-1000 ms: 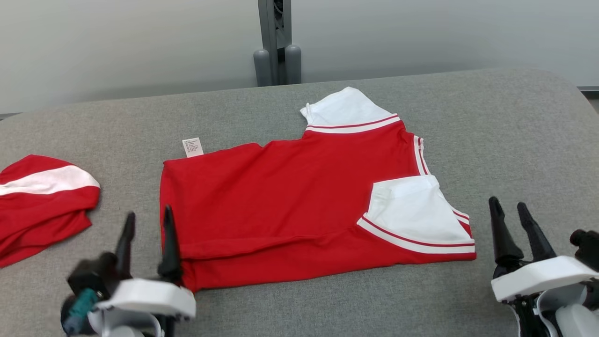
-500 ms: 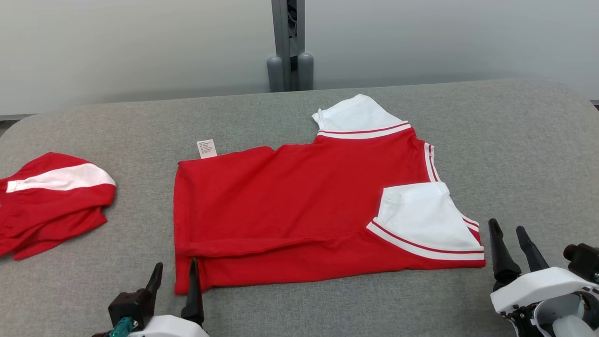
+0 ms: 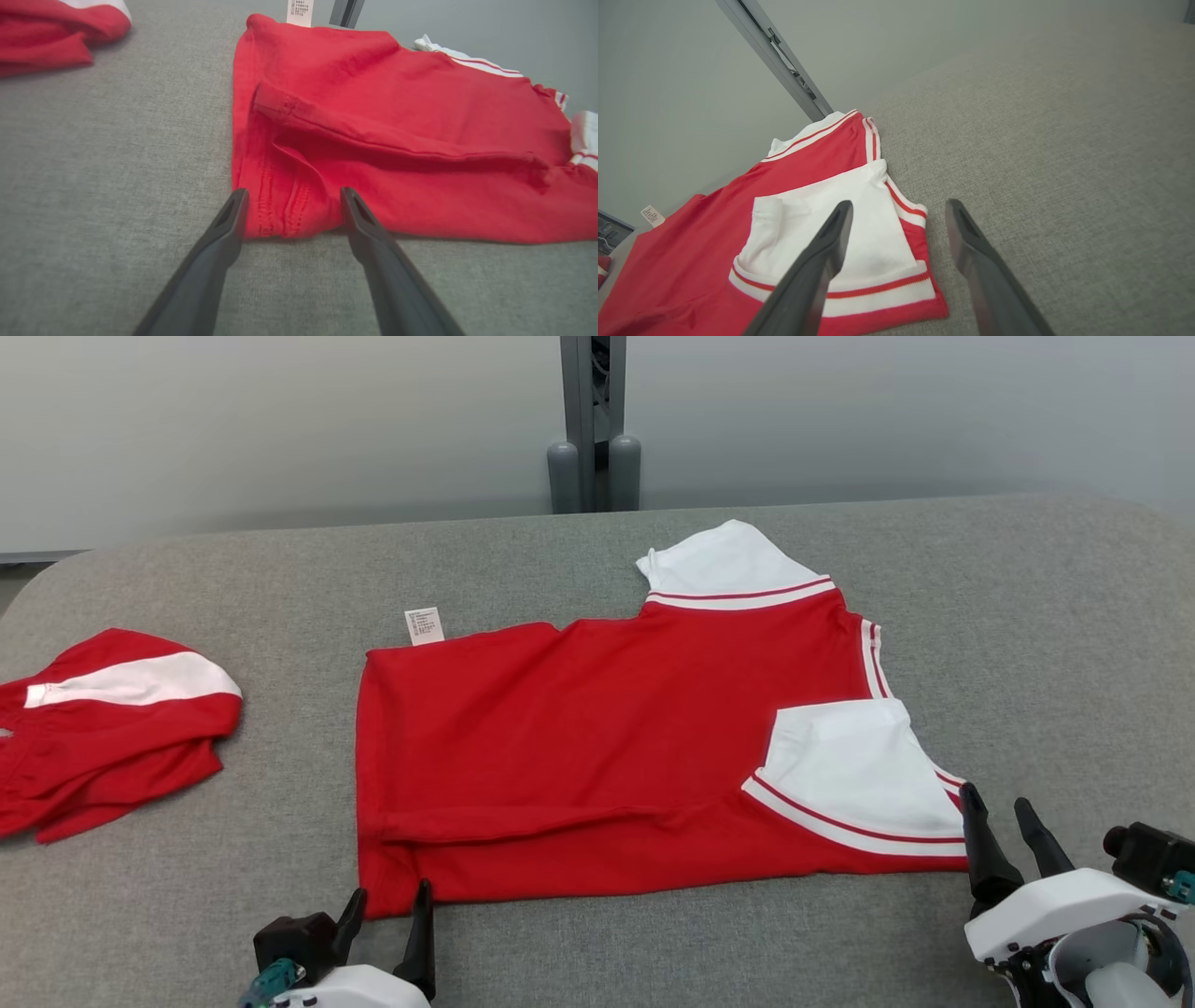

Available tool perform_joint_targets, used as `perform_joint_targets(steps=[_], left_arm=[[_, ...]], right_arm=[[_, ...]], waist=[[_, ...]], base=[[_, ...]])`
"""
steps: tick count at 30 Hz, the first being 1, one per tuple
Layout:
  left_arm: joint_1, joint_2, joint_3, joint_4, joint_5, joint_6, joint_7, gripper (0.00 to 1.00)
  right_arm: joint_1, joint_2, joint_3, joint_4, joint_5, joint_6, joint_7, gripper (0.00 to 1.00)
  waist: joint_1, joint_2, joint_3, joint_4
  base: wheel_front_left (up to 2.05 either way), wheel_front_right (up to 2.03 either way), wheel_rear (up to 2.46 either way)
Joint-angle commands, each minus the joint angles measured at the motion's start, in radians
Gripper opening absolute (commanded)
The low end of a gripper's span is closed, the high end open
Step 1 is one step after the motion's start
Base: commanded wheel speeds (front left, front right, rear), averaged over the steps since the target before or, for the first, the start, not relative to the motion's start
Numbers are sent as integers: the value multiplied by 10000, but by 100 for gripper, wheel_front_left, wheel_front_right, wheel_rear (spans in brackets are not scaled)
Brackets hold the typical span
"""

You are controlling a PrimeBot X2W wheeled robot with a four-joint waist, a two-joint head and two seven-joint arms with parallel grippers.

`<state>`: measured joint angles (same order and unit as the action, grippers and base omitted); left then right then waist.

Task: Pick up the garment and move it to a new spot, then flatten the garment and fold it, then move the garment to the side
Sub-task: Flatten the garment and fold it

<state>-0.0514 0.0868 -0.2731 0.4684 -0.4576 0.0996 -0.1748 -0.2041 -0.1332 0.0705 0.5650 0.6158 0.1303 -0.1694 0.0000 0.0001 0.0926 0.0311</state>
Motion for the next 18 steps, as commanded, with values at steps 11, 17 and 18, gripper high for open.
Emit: perform_joint_targets(steps=[11,17,18], left_arm=[[-691,-102,121,819,-480,203,414,100],[-838,13,98,1199,-313,584,443,100],[-867,21,99,1234,-293,660,434,100]], right_arm=[[-619,-34,204,677,88,9,120,100],[-958,-67,356,1312,180,9,342,100],[-1021,-55,404,1414,226,9,376,100]], waist=[[0,-1,410,-179],[0,-1,545,-83],[0,-1,564,-55]], base=[[0,0,0],[0,0,0],[0,0,0]])
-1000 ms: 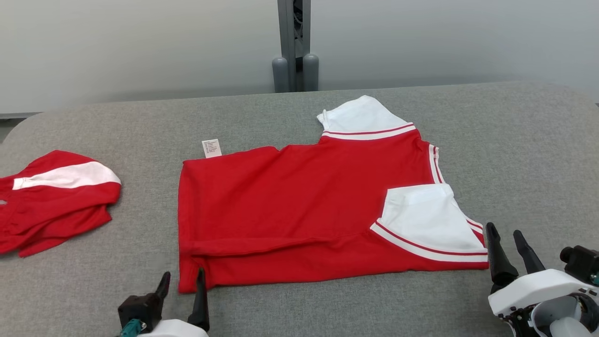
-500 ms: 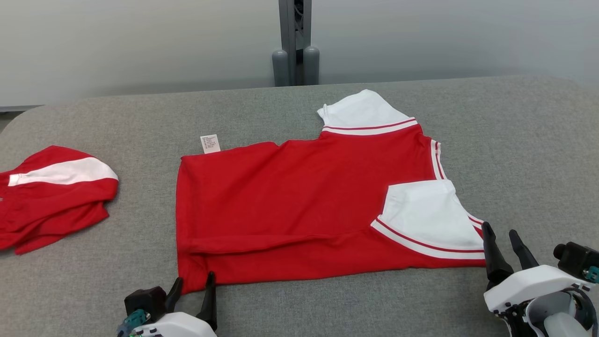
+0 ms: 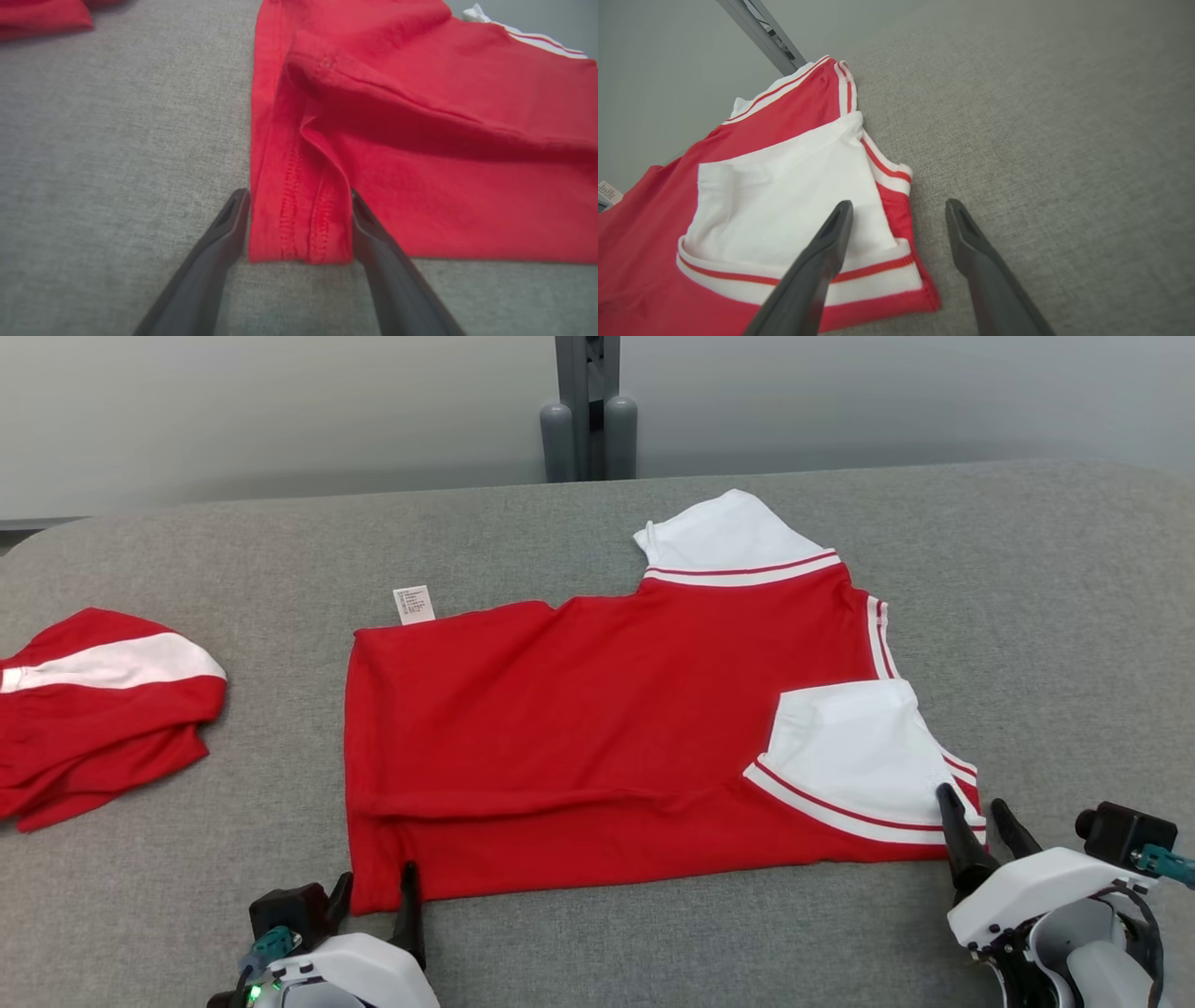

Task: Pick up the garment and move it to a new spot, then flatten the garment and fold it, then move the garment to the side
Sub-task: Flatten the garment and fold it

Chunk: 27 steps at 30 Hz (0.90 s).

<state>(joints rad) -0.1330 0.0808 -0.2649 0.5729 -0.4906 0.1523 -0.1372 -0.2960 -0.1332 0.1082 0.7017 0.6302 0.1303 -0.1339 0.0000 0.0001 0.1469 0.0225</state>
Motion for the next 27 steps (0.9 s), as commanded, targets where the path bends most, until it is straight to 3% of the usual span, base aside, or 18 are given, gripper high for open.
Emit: perform_joint_targets(steps=[1,9,10,11,12,13,20,27], left_arm=[[-64,95,12,223,50,150,64,100],[-11,53,-154,345,-200,-130,398,100],[3,43,-183,349,-247,-196,473,89],[15,41,-229,356,-271,-250,538,47],[28,46,-262,354,-292,-286,598,29],[44,53,-279,331,-313,-309,640,0],[126,120,-306,-132,-529,-558,834,0],[427,612,-355,-1239,-508,-600,1308,0]], right_arm=[[-153,-53,75,139,121,9,62,100],[-425,-113,543,518,556,8,72,100],[-443,-124,604,560,607,8,54,100],[-447,-138,686,596,654,9,49,48],[-461,-153,781,623,694,8,42,6],[-490,-174,845,642,758,8,24,0],[-483,-346,1181,693,1256,8,-18,0],[-275,-593,1301,530,1827,8,154,0]], waist=[[0,-1,37,61],[0,-1,22,192],[0,-1,9,188],[0,-1,-7,180],[0,-1,-25,170],[0,-1,-40,160],[0,-1,-296,83],[0,-1,-666,32]], base=[[0,0,0],[0,0,0],[0,0,0],[0,0,0],[0,0,0],[0,0,0],[0,0,0],[0,0,0]])
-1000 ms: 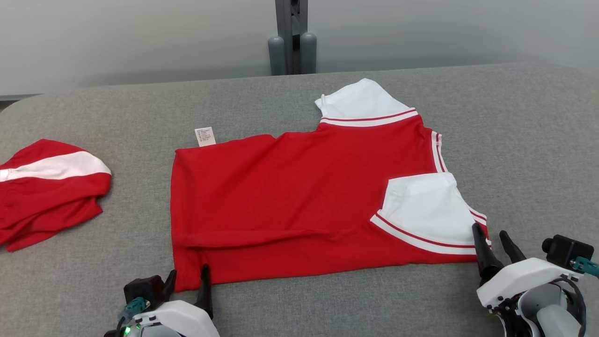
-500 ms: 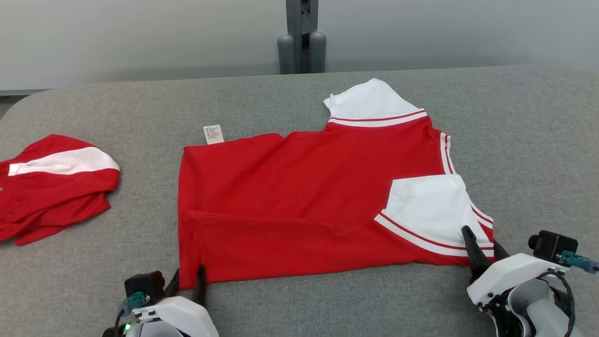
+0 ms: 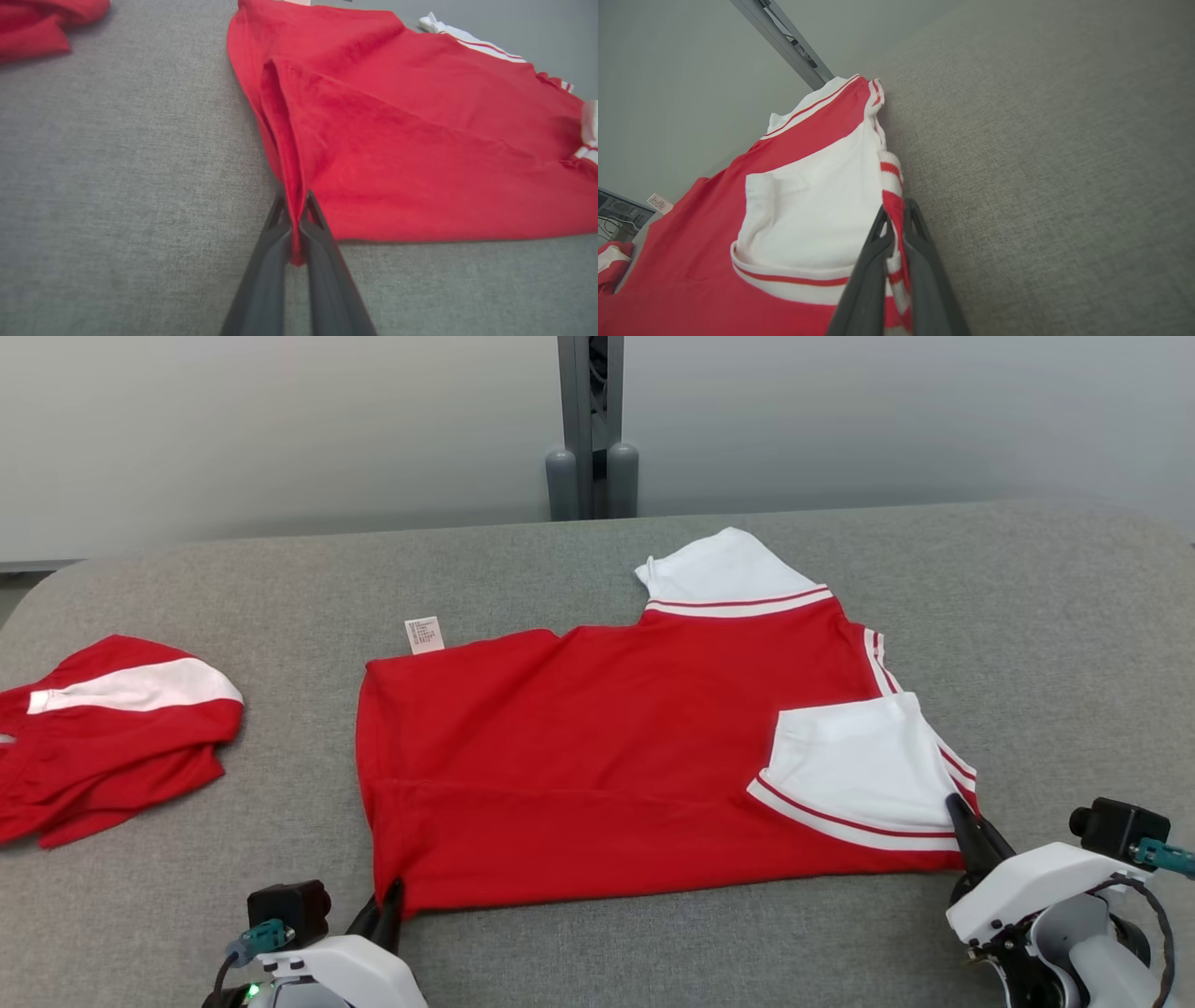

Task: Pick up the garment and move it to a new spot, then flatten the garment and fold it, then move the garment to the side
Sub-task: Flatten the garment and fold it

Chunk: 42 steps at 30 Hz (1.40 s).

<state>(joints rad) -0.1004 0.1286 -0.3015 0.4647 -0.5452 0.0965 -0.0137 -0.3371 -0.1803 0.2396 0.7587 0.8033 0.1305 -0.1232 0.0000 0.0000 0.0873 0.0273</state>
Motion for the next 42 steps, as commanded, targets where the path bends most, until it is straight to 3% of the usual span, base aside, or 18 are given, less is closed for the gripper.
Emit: perform_joint_targets(steps=[1,8,15,22,35,41,42], left_arm=[[165,244,-16,-357,66,-40,199,0],[778,1157,-231,-1911,138,-79,1464,0],[1384,2047,-373,-3182,6,-201,2747,0],[1901,2498,-481,-4017,-93,-239,3415,0],[3006,3027,-686,-5183,-379,31,4487,0],[3375,3275,-721,-5644,-448,183,4929,0],[3392,3292,-723,-5689,-389,233,4926,38]], right_arm=[[163,-152,-27,-77,174,6,98,0],[407,-385,-50,-696,619,6,856,0],[1067,-700,-396,-1662,1073,6,2431,0],[1945,-612,-1320,-2736,1164,4,3980,0],[4120,1036,-4161,-5595,-681,6,7093,0],[4820,1273,-4903,-6492,-886,3,8265,0],[4879,1272,-4964,-6436,-725,4,8398,51]], waist=[[0,0,-110,-24],[0,0,-311,-80],[0,0,-487,-156],[0,0,-546,-251],[0,0,-583,-391],[0,0,-621,-357],[0,0,-627,-353]], base=[[0,0,0],[0,0,0],[0,0,0],[0,0,0],[0,0,0],[0,0,0],[0,0,0]])
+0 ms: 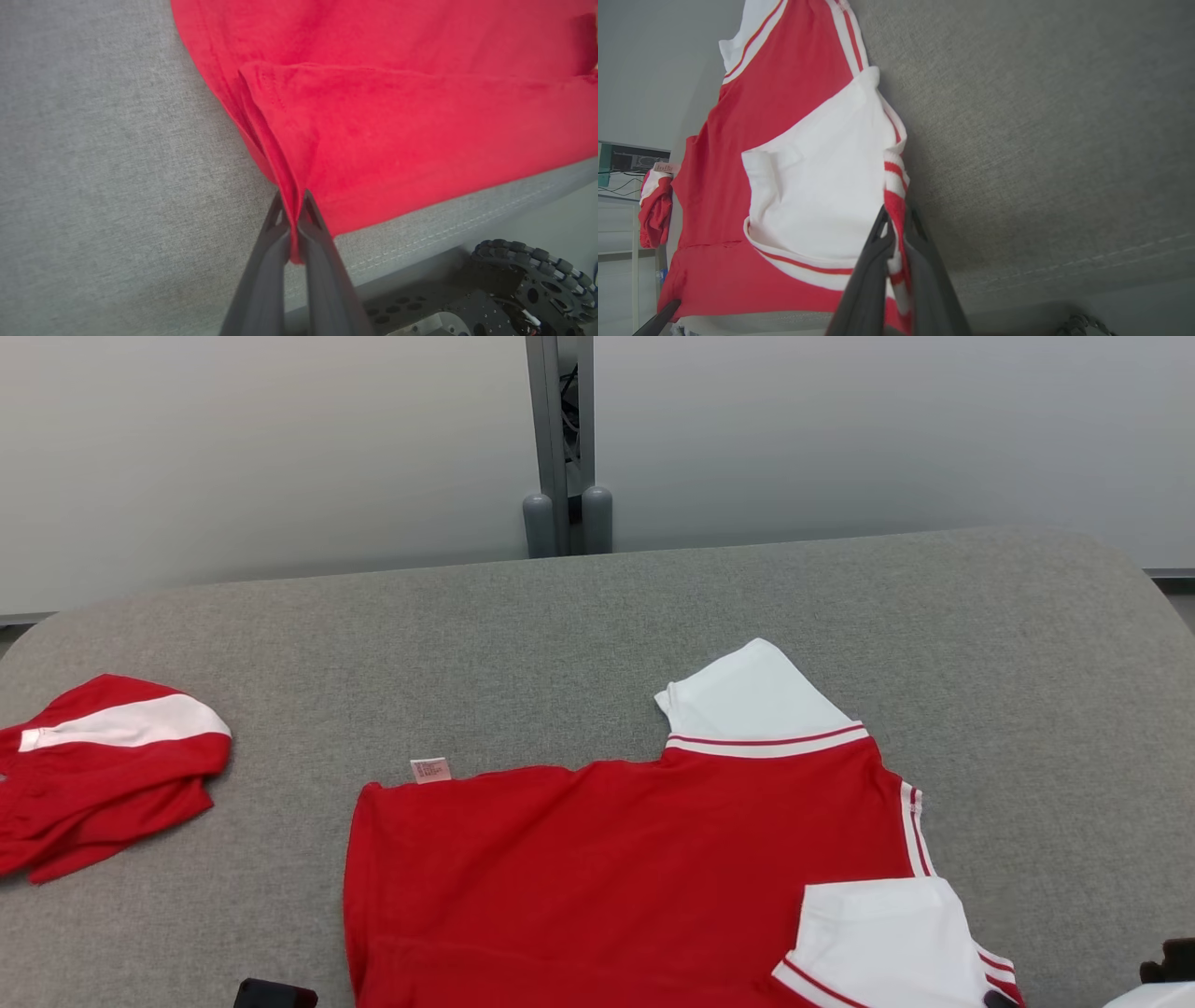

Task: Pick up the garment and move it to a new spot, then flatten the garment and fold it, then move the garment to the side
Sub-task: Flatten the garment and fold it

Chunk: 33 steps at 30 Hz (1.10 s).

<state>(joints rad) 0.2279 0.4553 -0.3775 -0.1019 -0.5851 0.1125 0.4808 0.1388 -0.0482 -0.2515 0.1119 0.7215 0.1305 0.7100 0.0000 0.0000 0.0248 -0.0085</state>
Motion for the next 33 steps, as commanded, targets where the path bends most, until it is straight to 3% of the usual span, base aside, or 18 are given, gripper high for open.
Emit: perform_joint_targets(steps=[1,8,12,19,23,24,28,33], left_arm=[[103,5,78,-65,60,166,-61,100],[-223,-13,346,-193,-27,461,-63,100],[-740,-192,891,-243,132,795,-726,100],[-1900,-1211,1871,62,119,1192,-3180,100],[-2447,-1785,1962,551,304,1008,-4769,100],[-2447,-1785,1962,551,304,1008,-4769,100],[-2847,-2240,1743,1438,854,861,-6504,100],[-3010,-2639,1641,2411,1203,772,-7261,100]], right_arm=[[119,-42,-78,99,200,4,167,100],[-502,-52,-381,-55,121,6,-268,100],[-1218,-55,-512,-308,-121,8,-965,100],[-2438,-82,273,-947,-1363,8,-3430,100],[-2743,-735,1653,-1041,-2526,6,-5322,100],[-2743,-735,1653,-1041,-2526,6,-5322,100],[-2962,-1089,2714,-482,-3486,4,-7478,100],[-3192,-873,2933,478,-4148,6,-9072,100]], waist=[[0,0,-2,9],[0,0,16,27],[0,0,28,50],[0,0,145,-31],[0,0,247,-95],[0,0,247,-95],[0,0,360,-186],[0,0,426,-314]], base=[[0,0,0],[0,0,0],[0,0,0],[0,0,0],[0,0,0],[0,0,0],[0,0,0],[0,0,0]])
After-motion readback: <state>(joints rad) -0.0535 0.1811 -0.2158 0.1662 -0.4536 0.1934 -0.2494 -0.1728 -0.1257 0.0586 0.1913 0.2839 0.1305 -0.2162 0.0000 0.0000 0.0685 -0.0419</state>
